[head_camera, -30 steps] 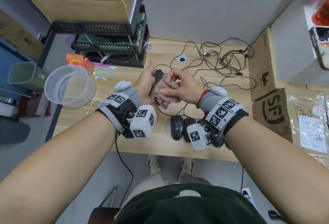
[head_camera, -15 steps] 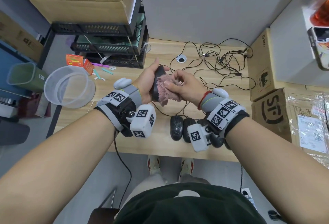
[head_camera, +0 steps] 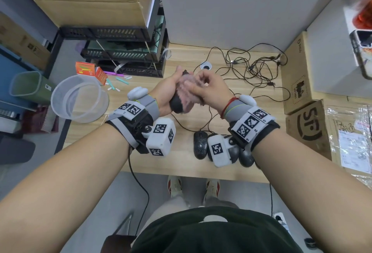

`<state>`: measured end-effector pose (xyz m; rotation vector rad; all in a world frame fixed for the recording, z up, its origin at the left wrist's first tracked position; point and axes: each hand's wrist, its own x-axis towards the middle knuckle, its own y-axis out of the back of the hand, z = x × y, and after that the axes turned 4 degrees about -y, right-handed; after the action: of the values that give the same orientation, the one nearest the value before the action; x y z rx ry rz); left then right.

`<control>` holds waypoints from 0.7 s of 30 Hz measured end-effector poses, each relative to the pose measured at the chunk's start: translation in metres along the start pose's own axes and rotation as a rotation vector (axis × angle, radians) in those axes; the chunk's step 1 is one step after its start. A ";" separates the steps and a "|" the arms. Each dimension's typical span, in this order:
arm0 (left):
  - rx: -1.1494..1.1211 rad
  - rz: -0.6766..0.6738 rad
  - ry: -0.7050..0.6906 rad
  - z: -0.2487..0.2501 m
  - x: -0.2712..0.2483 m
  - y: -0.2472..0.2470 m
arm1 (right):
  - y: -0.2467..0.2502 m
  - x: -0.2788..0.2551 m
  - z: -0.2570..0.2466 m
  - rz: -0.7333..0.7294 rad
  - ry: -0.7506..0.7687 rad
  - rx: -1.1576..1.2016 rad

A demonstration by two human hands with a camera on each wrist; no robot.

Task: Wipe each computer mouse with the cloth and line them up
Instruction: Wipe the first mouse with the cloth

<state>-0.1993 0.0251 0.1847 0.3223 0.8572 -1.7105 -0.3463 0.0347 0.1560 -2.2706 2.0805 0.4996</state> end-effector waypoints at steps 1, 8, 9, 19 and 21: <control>0.029 -0.018 0.004 -0.001 -0.001 -0.001 | 0.000 0.004 -0.004 0.065 -0.042 0.048; 0.035 0.019 -0.035 -0.002 0.004 0.000 | 0.006 0.002 -0.007 0.061 -0.027 -0.060; 0.009 0.020 -0.020 0.000 0.004 0.001 | 0.005 -0.002 -0.007 0.015 -0.002 -0.063; 0.014 0.030 -0.051 -0.007 0.017 -0.003 | 0.009 0.016 -0.003 0.246 -0.042 -0.173; -0.134 0.075 -0.078 -0.005 0.022 0.001 | 0.006 0.005 0.002 0.173 -0.006 -0.195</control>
<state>-0.2071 0.0127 0.1672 0.1938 0.8861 -1.5775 -0.3523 0.0295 0.1543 -2.1896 2.3333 0.7467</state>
